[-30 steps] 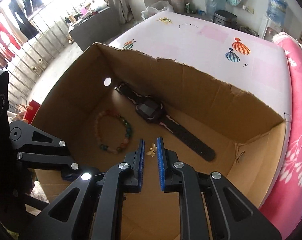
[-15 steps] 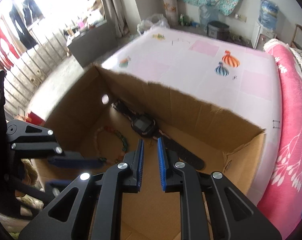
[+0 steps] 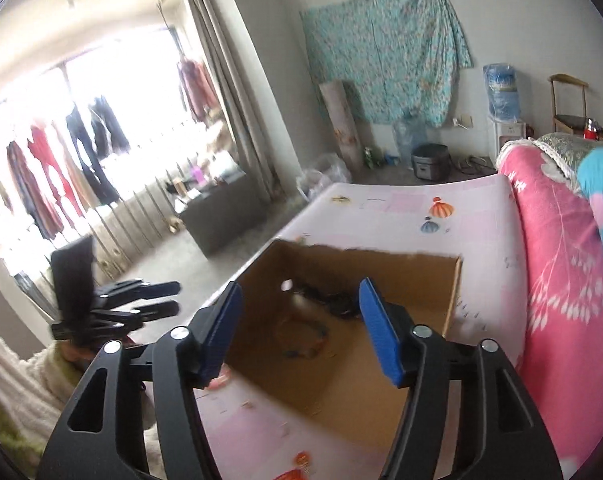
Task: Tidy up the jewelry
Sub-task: 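Withdraw both grippers from the box back over the table, then move the right gripper down to the small silver spring charm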
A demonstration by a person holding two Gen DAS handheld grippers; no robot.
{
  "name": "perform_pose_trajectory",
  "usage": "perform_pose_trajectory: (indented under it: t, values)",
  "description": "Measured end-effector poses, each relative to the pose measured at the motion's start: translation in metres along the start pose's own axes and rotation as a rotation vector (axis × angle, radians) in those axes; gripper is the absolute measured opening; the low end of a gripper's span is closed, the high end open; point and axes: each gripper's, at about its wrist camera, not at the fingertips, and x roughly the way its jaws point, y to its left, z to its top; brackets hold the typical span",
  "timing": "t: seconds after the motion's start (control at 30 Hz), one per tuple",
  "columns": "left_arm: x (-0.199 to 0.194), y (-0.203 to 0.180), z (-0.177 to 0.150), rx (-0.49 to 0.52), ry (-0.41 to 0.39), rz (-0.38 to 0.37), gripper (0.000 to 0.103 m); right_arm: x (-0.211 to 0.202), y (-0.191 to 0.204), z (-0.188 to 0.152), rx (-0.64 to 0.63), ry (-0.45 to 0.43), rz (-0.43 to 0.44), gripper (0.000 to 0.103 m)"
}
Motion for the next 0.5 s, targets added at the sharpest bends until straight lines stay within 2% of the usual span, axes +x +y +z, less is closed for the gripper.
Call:
perform_pose_trajectory:
  t: [0.13, 0.2, 0.27, 0.3, 0.43, 0.5]
  values:
    - [-0.004, -0.004, -0.033, -0.013, 0.067, -0.037, 0.053, -0.012, 0.017, -0.049, 0.028, 0.000, 0.002, 0.064]
    - [0.001, -0.011, -0.050, -0.039, 0.099, -0.083, 0.054, -0.007, 0.023, -0.077, 0.068, 0.028, -0.006, 0.064]
    - [0.018, -0.024, -0.071, -0.034, 0.162, -0.084, 0.055, 0.006, 0.023, -0.106, 0.148, 0.082, -0.016, 0.064]
    - [0.026, -0.032, -0.077, -0.014, 0.183, -0.079, 0.055, 0.015, 0.022, -0.122, 0.200, 0.111, -0.017, 0.064]
    - [0.063, -0.060, -0.105, 0.120, 0.255, 0.031, 0.055, 0.044, 0.017, -0.174, 0.363, 0.234, -0.060, 0.064]
    - [0.076, -0.065, -0.110, 0.153, 0.272, 0.069, 0.054, 0.050, 0.016, -0.189, 0.419, 0.260, -0.067, 0.064]
